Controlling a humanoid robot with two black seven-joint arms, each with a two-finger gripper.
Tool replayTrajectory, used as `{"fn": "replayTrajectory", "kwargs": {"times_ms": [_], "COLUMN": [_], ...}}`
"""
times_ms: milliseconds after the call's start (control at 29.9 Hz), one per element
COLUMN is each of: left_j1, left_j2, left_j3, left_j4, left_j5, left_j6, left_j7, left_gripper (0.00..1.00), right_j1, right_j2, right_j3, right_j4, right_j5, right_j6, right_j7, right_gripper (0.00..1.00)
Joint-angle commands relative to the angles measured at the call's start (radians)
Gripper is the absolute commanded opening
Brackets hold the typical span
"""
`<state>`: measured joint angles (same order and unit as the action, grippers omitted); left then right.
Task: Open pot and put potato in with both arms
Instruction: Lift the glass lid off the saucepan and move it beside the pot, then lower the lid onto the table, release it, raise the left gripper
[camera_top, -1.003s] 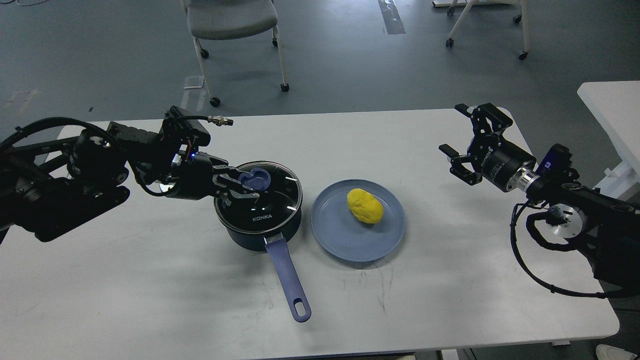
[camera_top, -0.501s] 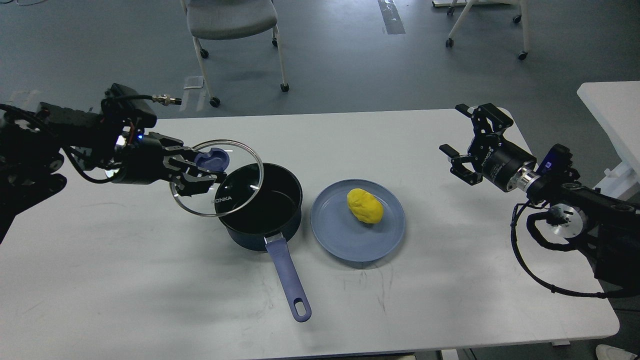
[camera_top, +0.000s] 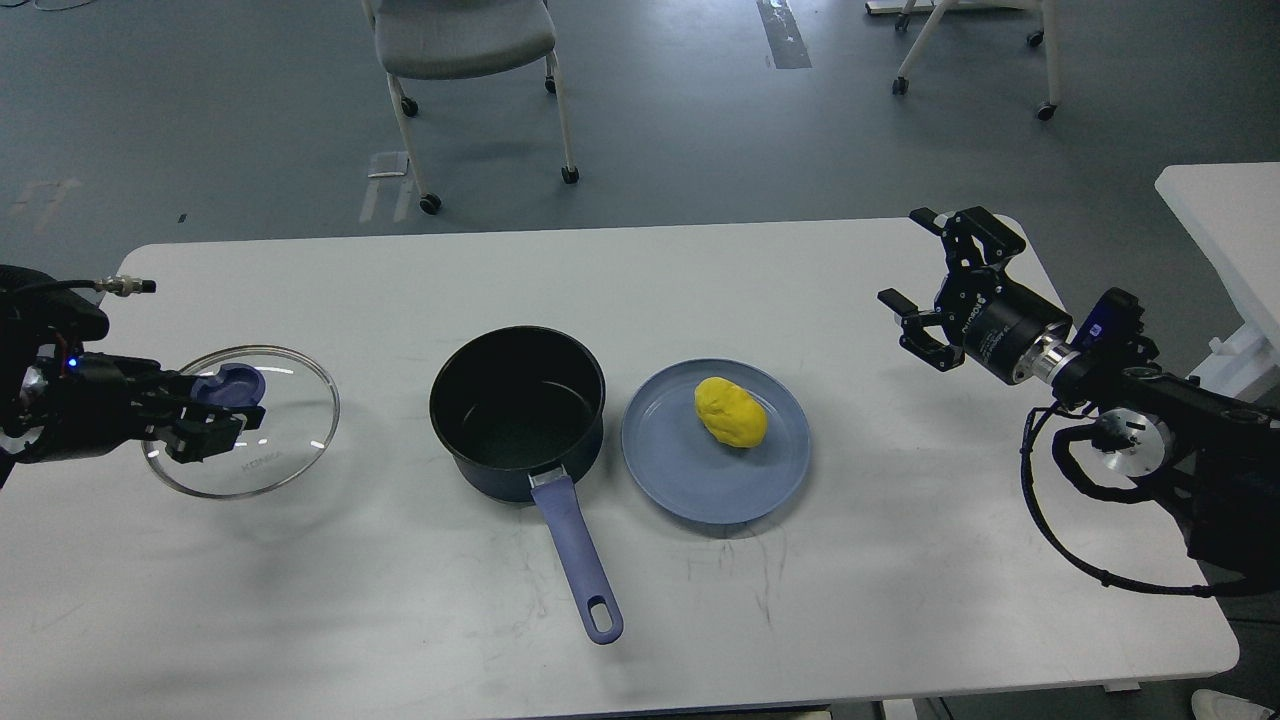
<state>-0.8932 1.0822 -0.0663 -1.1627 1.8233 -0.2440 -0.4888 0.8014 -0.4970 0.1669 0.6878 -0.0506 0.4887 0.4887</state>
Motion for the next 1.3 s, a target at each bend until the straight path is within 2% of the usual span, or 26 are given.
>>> {"fn": "replayTrajectory", "kwargs": {"times_ms": [0,167,501,769,802,836,869,1003,1170,1270], "left_j1": [0.034,0.076,0.132,0.148,0.148,0.148,0.148,0.145,0.123,0.033], "left_j2": [-0.045,-0.094,-0.143,-0.160,-0.163,-0.165,-0.163,-0.154,-0.146,-0.137], "left_j3": [-0.003,-0.003,-0.013,-0.015,-0.017,-0.017,-0.017,-0.017,-0.023,-0.023], "left_j4": [0.078,0.164,0.227,0.235,0.235,0.235,0.235,0.233,0.225,0.216], "left_j5": [-0.009,-0.058,-0.067,-0.114,-0.116,-0.118,-0.121,-0.159,-0.262,-0.390], "left_j6": [0.028,0.057,0.075,0.080,0.086,0.089,0.089,0.084,0.068,-0.004], "left_j7": [0.000,0.000,0.000,0.000,0.000,0.000,0.000,0.000,0.000,0.000], "left_gripper": [0.38,0.39,0.40,0.51,0.59,0.73,0.81,0.97,0.97,0.97], "right_j1": [-0.001,-0.005,-0.005,-0.005,-0.005,-0.005,-0.005,-0.004,-0.001,0.002], "right_j2": [0.000,0.000,-0.002,-0.002,-0.002,-0.002,-0.002,-0.003,-0.009,-0.014], "right_j3": [-0.001,-0.001,-0.003,-0.003,-0.003,-0.003,-0.003,-0.001,-0.001,-0.001], "right_j4": [-0.001,-0.001,-0.001,-0.001,0.001,-0.001,-0.001,0.001,0.006,0.007], "right_j5": [0.000,0.000,0.000,0.000,0.000,0.000,0.000,0.000,0.000,0.000], "right_j6": [0.000,0.000,0.000,0.000,0.000,0.000,0.000,0.000,0.000,0.000], "right_j7": [0.000,0.000,0.000,0.000,0.000,0.000,0.000,0.000,0.000,0.000], "right_gripper": [1.00,1.00,1.00,1.00,1.00,1.00,1.00,1.00,1.00,1.00]}}
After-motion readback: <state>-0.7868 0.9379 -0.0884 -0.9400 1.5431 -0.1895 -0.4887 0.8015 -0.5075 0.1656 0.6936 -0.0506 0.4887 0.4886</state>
